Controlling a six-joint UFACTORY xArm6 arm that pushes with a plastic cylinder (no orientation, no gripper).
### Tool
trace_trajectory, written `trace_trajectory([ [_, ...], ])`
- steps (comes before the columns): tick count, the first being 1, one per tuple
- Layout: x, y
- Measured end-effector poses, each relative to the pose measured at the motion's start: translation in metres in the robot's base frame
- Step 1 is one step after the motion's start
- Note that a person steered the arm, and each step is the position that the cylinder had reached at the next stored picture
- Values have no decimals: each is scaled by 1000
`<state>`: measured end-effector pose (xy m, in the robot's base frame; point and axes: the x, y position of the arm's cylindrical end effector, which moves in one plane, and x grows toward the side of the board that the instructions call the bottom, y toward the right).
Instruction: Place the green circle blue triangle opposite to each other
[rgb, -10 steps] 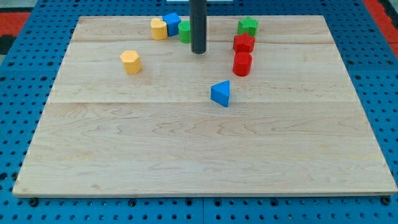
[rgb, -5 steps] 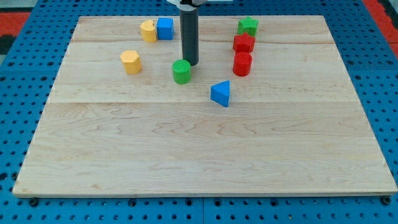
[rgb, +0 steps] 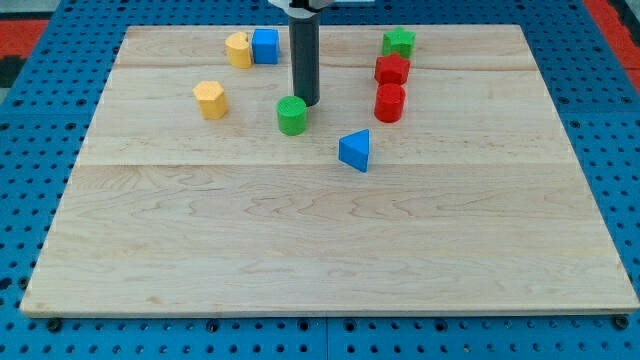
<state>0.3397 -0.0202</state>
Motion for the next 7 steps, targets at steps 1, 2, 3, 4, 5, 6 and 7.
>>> trace_trajectory([
  [1, 3, -18],
  [2, 4, -61],
  [3, 23, -80],
  [4, 45, -73],
  [5, 46, 2],
  [6, 40, -21],
  [7, 8, -38],
])
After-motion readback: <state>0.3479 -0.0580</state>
